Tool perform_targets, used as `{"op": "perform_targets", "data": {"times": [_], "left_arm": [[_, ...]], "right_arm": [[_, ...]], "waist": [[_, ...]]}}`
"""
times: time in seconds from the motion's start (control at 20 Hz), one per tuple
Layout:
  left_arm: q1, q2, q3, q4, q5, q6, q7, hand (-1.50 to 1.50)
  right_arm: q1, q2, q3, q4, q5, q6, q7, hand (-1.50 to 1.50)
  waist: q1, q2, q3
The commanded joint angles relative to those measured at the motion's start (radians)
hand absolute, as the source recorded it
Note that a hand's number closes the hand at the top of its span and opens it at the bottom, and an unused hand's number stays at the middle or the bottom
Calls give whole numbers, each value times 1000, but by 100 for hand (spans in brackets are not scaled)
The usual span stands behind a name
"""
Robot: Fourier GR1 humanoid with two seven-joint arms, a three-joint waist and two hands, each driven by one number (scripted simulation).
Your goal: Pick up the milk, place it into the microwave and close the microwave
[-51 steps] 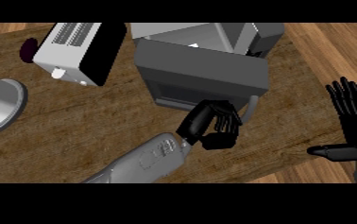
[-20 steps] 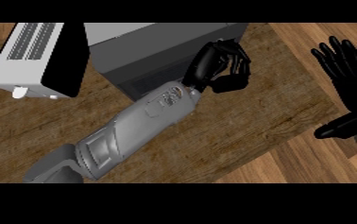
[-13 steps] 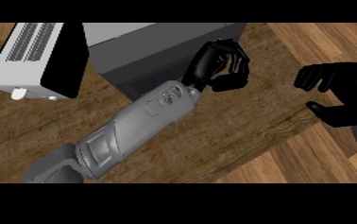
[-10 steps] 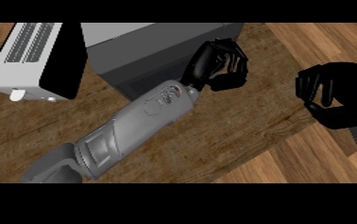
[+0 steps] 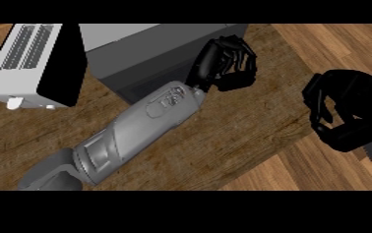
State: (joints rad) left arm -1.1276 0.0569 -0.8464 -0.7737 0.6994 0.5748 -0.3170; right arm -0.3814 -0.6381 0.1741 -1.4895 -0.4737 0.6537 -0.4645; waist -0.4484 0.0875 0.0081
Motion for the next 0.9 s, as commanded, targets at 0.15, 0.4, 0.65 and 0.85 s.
{"op": "perform_targets", "data": {"times": [0.15,0.4,0.65,0.85], "left_arm": [[-44,-54,3,64,10,18,5,150],[-35,-53,-3,57,11,38,-7,150],[-2,-53,112,62,59,193,-35,150],[62,-55,170,16,211,70,93,150]], "right_arm": [[17,2,38,-72,-18,68,-30,150],[31,-1,45,-115,-34,58,-15,150],[46,-13,39,-140,-49,42,5,150],[85,-38,146,-174,-31,101,78,150]], "waist": [[-32,16,5],[-38,15,5],[1,7,-3],[14,53,-13]]}}
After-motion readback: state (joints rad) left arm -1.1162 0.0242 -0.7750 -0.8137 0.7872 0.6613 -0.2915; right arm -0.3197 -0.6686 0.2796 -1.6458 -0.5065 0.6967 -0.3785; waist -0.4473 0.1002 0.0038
